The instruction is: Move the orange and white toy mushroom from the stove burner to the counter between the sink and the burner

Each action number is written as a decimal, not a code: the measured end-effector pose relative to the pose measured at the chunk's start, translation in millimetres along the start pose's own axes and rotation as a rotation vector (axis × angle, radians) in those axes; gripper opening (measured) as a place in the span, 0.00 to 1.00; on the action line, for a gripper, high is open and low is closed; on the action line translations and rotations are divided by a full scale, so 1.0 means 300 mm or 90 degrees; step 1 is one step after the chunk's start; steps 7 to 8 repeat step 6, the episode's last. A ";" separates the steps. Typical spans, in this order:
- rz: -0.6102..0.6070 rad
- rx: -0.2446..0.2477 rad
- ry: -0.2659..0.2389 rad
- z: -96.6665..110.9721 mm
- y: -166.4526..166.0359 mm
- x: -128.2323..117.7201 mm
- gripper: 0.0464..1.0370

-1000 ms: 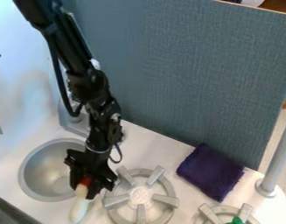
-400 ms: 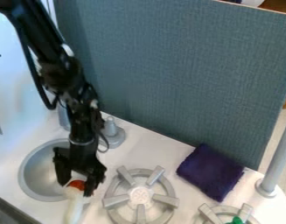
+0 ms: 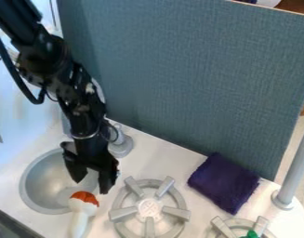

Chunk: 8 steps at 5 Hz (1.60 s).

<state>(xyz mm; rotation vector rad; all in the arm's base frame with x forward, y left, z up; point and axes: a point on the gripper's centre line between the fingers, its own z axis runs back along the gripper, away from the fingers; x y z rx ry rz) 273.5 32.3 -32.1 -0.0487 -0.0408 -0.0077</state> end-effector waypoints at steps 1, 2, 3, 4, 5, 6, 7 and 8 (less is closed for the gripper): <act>-0.139 -0.036 -0.054 0.034 -0.170 0.052 0.97; -0.234 -0.088 -0.083 0.060 -0.328 0.090 0.97; -0.315 -0.105 -0.099 0.080 -0.501 0.128 0.97; -0.402 -0.120 -0.096 0.056 -0.666 0.142 0.97; -0.456 -0.106 -0.067 0.004 -0.819 0.155 0.97; -0.473 -0.080 -0.047 -0.025 -0.958 0.133 0.97; -0.473 -0.080 -0.047 -0.025 -0.958 0.133 0.97; -0.473 -0.080 -0.047 -0.025 -0.958 0.133 0.97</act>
